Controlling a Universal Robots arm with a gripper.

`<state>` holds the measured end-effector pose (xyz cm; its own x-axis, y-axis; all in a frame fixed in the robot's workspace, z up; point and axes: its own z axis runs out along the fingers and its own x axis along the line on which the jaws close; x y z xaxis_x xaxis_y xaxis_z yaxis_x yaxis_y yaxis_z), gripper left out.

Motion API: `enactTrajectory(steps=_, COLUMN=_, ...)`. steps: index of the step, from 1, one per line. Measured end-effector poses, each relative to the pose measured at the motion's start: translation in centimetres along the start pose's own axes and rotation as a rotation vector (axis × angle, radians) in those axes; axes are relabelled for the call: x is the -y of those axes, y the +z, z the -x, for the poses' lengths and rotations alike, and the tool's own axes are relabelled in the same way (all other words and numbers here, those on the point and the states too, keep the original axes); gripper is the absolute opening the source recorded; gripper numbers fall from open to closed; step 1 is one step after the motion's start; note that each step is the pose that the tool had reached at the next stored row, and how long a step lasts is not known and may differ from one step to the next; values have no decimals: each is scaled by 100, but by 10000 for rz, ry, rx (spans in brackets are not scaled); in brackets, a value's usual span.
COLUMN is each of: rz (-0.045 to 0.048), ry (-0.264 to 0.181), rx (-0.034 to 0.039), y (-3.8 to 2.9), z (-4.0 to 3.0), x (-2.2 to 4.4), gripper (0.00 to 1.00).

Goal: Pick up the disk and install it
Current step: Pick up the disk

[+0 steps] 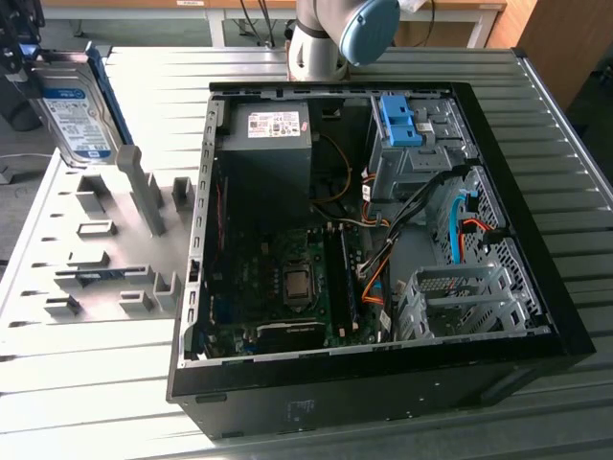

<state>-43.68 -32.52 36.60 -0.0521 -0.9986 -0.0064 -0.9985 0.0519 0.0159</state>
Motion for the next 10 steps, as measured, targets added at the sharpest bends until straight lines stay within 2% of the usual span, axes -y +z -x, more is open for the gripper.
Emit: enactTrajectory(steps=10, rz=-1, ry=0, rx=1, y=-34, z=0, x=-1, gripper=36)
